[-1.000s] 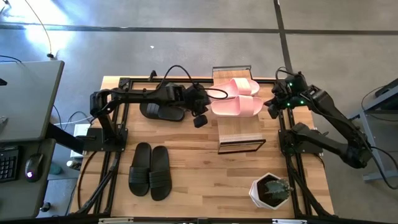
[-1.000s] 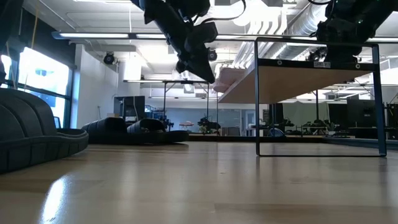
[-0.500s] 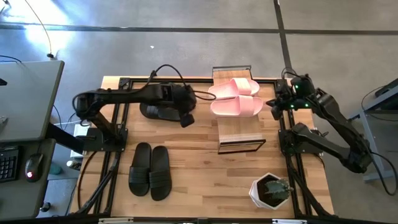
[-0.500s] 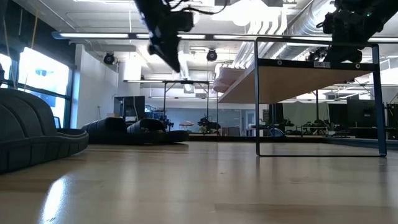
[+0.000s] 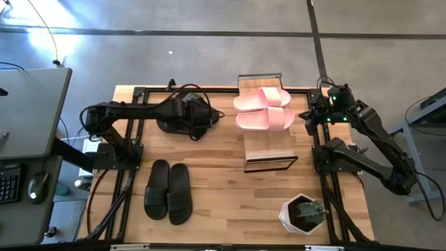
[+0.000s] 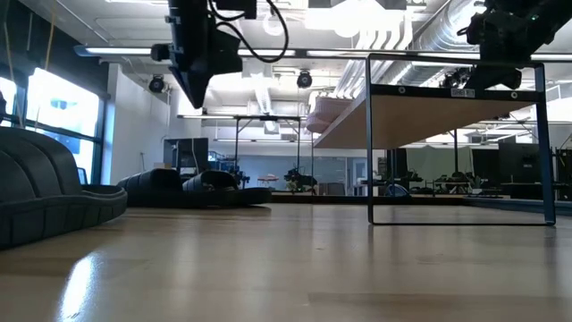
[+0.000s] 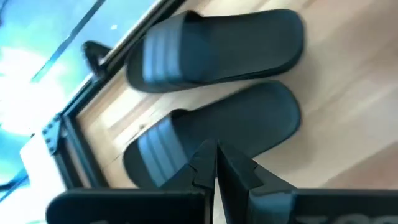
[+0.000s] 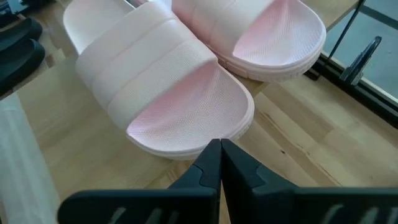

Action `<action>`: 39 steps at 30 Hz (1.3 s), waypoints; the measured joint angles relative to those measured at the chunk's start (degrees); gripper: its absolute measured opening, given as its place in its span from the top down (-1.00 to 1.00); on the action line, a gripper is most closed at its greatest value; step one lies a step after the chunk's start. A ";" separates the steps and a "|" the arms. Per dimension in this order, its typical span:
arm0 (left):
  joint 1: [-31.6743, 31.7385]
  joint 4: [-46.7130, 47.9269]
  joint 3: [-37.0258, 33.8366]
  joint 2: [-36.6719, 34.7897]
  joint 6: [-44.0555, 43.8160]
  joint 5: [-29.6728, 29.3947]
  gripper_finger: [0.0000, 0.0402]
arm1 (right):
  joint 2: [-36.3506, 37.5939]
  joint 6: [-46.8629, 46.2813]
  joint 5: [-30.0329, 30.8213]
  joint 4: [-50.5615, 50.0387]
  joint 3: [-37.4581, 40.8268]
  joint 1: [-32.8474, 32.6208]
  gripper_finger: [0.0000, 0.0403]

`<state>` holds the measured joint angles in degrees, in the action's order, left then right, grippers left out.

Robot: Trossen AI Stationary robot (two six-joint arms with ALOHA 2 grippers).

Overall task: Pick and place slides into the shelf
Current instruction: Put the black slide under the shelf

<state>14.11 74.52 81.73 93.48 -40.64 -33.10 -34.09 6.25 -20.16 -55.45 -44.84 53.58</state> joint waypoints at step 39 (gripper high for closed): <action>-16.37 -24.27 -29.16 -11.76 6.73 68.81 0.97 | -0.02 0.21 -0.83 -0.01 0.00 0.00 1.00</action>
<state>-2.26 50.26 52.57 81.72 -33.91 35.71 -34.11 6.46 -20.99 -55.46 -44.84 53.58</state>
